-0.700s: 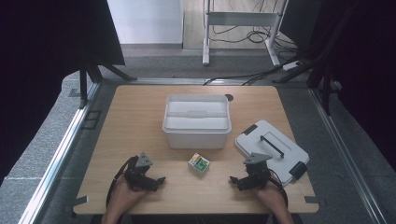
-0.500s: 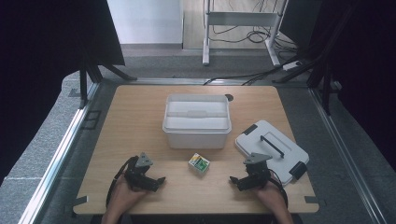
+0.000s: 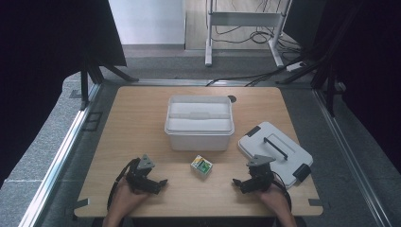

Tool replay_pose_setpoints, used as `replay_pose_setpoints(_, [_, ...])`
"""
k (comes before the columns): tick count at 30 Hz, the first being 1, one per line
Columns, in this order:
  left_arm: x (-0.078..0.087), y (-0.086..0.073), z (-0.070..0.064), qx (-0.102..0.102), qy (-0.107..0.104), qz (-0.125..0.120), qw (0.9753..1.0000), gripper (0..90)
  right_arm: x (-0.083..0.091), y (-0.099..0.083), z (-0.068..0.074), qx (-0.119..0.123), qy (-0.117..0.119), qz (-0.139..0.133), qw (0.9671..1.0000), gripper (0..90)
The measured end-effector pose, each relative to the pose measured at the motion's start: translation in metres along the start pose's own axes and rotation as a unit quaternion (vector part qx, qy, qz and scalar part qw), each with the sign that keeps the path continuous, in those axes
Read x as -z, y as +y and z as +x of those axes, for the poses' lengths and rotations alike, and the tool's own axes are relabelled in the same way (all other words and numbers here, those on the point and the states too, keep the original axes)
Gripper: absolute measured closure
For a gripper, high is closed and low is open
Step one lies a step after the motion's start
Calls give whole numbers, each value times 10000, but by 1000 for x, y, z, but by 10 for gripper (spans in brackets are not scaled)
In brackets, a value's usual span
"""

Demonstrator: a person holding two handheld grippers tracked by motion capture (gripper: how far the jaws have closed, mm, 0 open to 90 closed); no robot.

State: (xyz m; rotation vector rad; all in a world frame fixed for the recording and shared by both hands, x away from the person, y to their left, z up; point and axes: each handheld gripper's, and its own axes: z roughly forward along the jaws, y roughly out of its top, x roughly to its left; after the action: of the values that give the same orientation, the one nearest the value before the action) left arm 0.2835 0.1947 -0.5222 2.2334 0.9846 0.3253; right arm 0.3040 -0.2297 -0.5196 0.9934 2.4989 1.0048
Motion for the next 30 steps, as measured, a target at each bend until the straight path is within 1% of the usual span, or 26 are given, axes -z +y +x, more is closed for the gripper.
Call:
replay_pose_setpoints(10, [0,0,0,3,0,-2,10000,0,0,1,1,-22,1,22,10000,0])
replay_pose_setpoints(15, [0,0,0,2,1,-3,10000,0,1,2,2,-57,127,25,9999,0])
replay_pose_setpoints(21, [0,0,0,3,2,-3,10000,0,4,5,3,-36,188,-28,9998,0])
replay_pose_setpoints(25, [0,0,0,4,3,-4,10000,0,8,13,7,-17,294,-132,9995,0])
replay_pose_setpoints(30, [0,0,0,4,3,-5,10000,0,7,21,12,55,358,-98,9993,6])
